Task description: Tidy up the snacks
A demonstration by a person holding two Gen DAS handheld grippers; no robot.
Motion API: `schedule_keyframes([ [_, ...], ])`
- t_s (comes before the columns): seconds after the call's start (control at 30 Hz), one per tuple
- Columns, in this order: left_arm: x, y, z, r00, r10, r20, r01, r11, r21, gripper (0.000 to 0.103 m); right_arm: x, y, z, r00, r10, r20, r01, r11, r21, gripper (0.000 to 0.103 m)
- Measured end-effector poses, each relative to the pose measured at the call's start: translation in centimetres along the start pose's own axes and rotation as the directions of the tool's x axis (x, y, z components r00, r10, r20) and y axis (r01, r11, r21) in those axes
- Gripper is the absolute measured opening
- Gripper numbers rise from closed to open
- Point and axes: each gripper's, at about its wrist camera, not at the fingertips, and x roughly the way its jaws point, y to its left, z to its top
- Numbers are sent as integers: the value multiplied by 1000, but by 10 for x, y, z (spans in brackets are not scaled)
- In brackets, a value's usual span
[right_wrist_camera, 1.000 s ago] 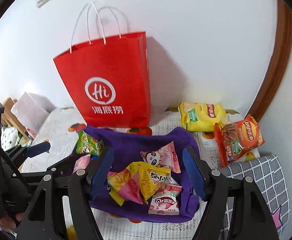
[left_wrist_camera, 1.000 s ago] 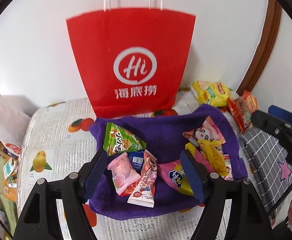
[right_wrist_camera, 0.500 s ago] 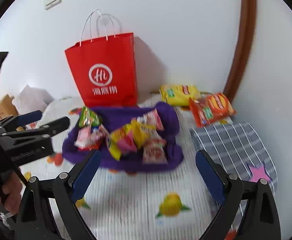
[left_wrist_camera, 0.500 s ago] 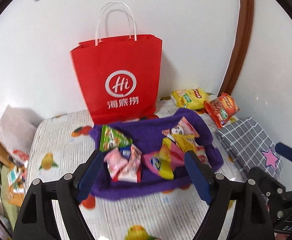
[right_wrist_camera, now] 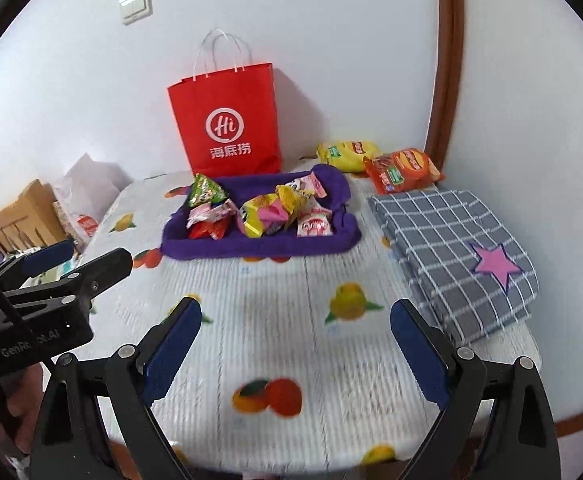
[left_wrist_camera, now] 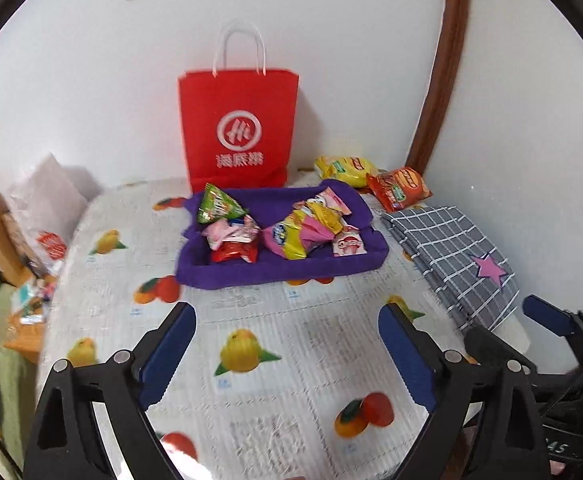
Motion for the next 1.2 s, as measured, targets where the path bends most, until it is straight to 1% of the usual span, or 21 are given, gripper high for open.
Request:
schedule_keyframes([
  [0.07, -18, -4, -10, 999, 30, 31, -30, 999, 14, 93, -15, -4, -8, 1000, -1, 17, 1, 1000, 20, 95],
  [0.13, -31, -7, -18, 998, 45, 41, -46, 999, 20, 93, -29, -8, -16, 1000, -5, 29, 4, 999, 39, 95],
  [0.23, -47, -12, -28, 998, 34, 55, -36, 999, 32, 93, -47, -14, -24, 999, -7, 50, 5, 998, 56, 95],
  [0.4, -71, -24, -40, 997, 15, 76, -18, 999, 35, 93, -74, -20, -34, 995, -23, 92, 18, 999, 50, 95],
  [0.53, -77, -30, -46, 997, 4, 79, -6, 1000, 23, 93, -87, -24, -41, 994, -32, 108, 28, 999, 45, 95],
  [0.67, -79, -37, -50, 997, 24, 74, -27, 999, 37, 93, -93, -25, -46, 992, -52, 114, 48, 998, 38, 95],
  [1.2, -89, -43, -54, 996, 36, 88, -40, 998, 49, 93, -105, -25, -55, 990, -49, 131, 43, 998, 44, 95],
])
